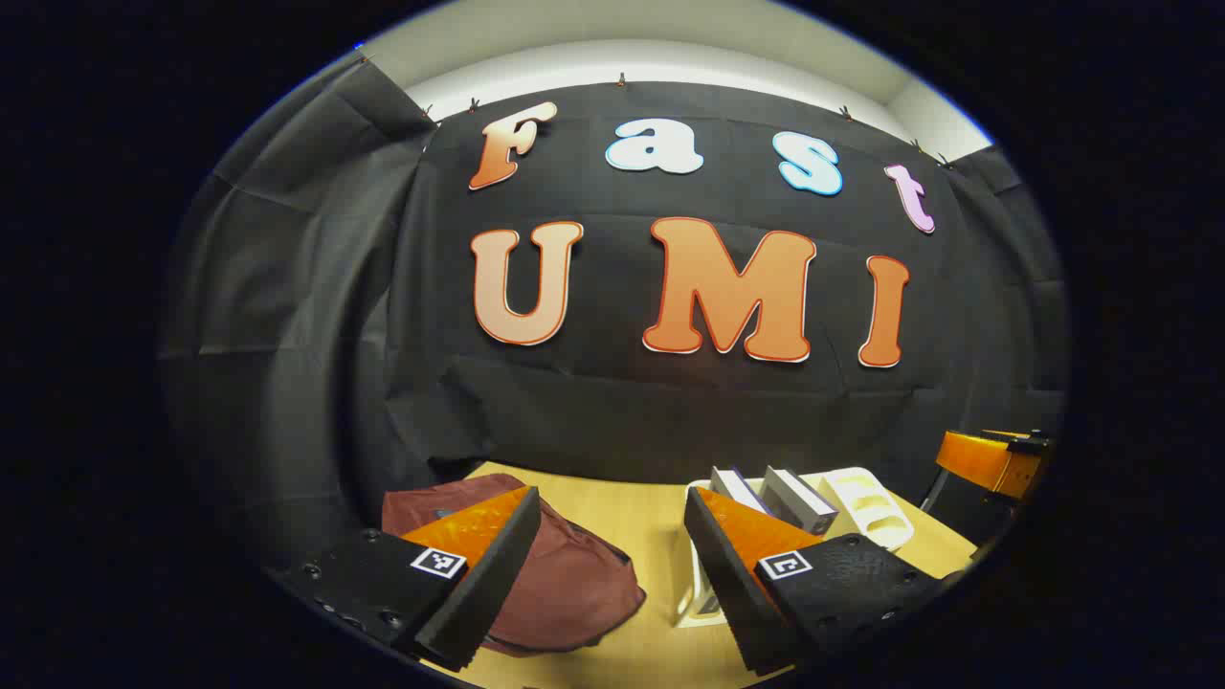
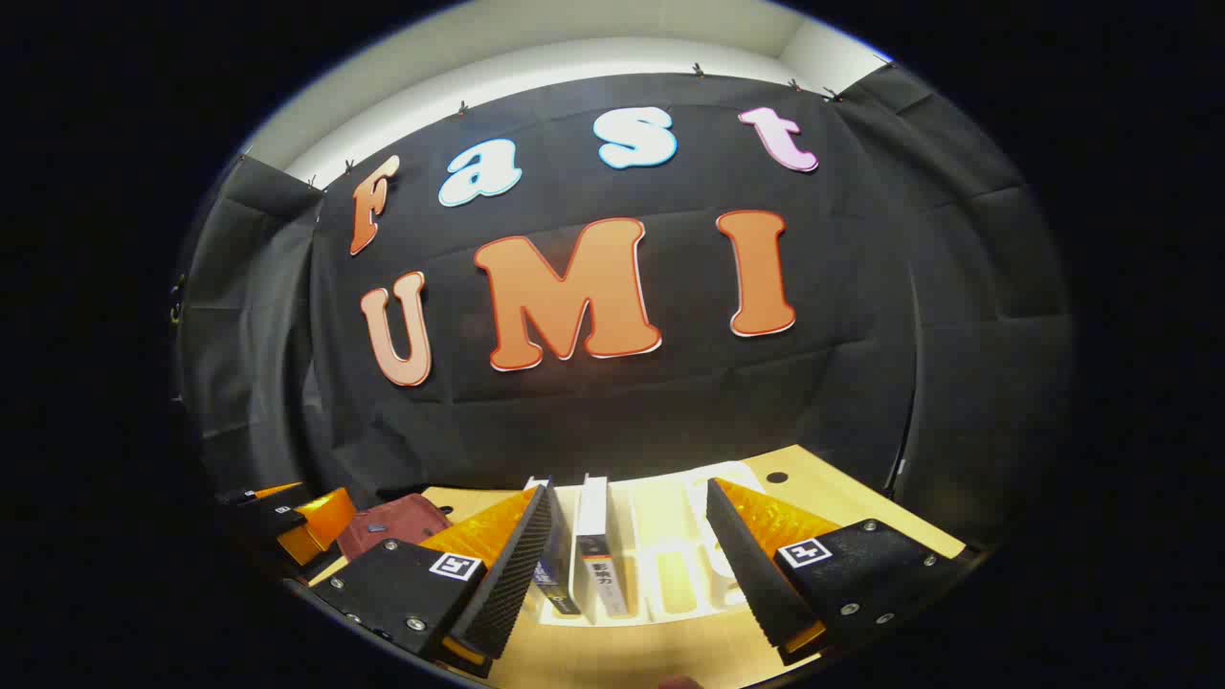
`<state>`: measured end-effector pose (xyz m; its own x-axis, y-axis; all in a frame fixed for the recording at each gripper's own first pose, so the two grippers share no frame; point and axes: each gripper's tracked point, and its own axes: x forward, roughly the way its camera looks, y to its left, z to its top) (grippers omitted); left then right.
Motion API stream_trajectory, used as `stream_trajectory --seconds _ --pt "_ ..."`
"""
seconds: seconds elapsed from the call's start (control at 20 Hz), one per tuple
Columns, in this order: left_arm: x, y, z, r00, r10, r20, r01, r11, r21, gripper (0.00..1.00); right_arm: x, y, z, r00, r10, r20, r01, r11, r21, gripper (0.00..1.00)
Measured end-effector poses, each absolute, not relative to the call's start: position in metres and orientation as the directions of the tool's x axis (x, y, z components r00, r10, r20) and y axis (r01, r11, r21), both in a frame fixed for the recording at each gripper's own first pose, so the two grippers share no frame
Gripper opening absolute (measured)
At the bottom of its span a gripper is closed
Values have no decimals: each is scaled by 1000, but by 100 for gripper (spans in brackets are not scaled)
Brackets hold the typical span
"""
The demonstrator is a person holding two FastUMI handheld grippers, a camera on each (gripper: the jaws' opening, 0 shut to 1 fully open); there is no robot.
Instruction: Open the schoolbag, grab two books from the bookshelf and put them into the schoolbag.
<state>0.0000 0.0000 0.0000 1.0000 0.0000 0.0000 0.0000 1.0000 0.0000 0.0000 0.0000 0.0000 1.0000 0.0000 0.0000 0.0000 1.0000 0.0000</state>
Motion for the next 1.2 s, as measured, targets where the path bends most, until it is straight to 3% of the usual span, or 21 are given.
stream_trajectory --seconds 0.5,0.9,1.0,1.2 --pt "-3 -9 -1 999 35 7 -35 998 -44 95 29 26 -7 988 124 -91 -127 992 -24 96" --pt "12 1 26 995 -18 101 22 999 -40 95 36 25 2 998 40 -56 -41 999 -14 97" --pt "16 -5 16 995 -75 60 78 996 -47 95 36 22 -2 998 15 -59 -17 1000 -22 97" --pt "23 1 24 993 -87 74 95 989 -116 93 31 24 -1 998 2 -66 -3 1000 -17 96"
